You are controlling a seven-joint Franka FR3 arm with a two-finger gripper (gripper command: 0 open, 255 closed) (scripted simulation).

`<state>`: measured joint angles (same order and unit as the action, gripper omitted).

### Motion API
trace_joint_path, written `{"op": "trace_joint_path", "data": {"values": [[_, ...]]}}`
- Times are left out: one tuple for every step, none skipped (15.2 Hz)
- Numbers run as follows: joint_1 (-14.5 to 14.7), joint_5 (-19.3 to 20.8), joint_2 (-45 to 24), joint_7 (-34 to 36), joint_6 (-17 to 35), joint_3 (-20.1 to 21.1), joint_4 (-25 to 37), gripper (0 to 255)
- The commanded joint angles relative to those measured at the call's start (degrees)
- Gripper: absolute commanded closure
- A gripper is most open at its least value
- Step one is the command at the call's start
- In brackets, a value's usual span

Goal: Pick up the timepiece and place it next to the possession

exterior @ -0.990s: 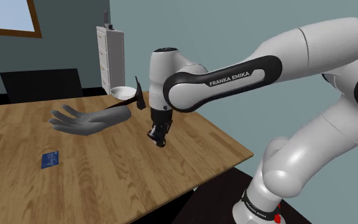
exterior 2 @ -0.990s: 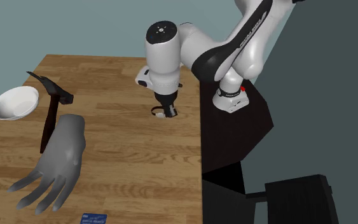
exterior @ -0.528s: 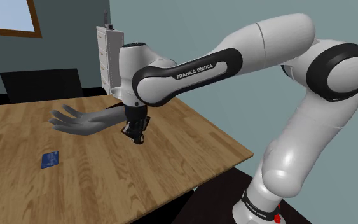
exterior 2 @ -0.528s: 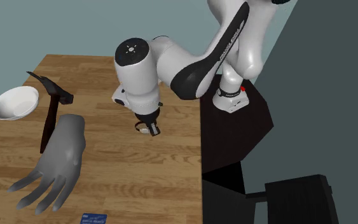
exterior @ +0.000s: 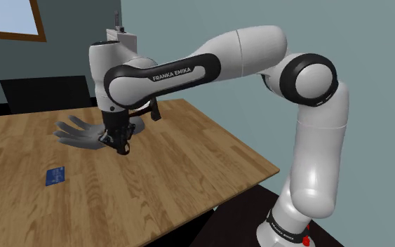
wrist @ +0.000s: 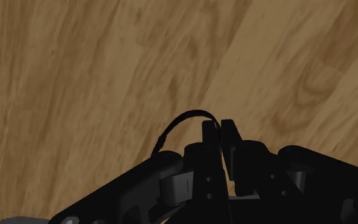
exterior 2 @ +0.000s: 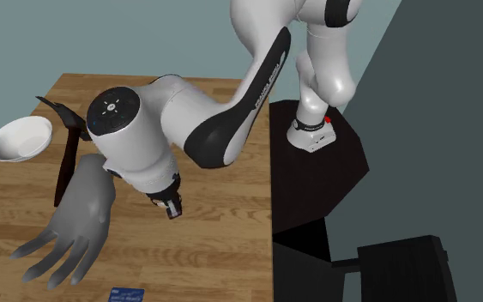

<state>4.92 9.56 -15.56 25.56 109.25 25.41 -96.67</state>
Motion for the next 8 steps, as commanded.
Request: {"op": "trace_joint_path", "data": {"values": [[1.8, 2.3, -5.9, 1.2, -2.5, -0.3, 7.8, 255], [2.8, 3.3, -8.6, 1.6, -3.9, -0.5, 11.8, 255], [3.9, 4.2, -11.5, 1.9, -5.5, -0.7, 16.0, 255], [5.1, 5.1, -14.5, 2.2, -7.2, -1.0, 20.6, 255], [6.5, 6.0, -17.6, 2.2, -9.1, -1.4, 25.6, 255], [8.0, 6.8, -21.1, 2.2, -11.3, -1.8, 31.2, 255], [9.4, 7.4, -24.0, 2.0, -13.3, -2.2, 36.2, 255], [9.3, 7.4, -24.0, 2.1, -12.5, -2.3, 35.3, 255]]}}
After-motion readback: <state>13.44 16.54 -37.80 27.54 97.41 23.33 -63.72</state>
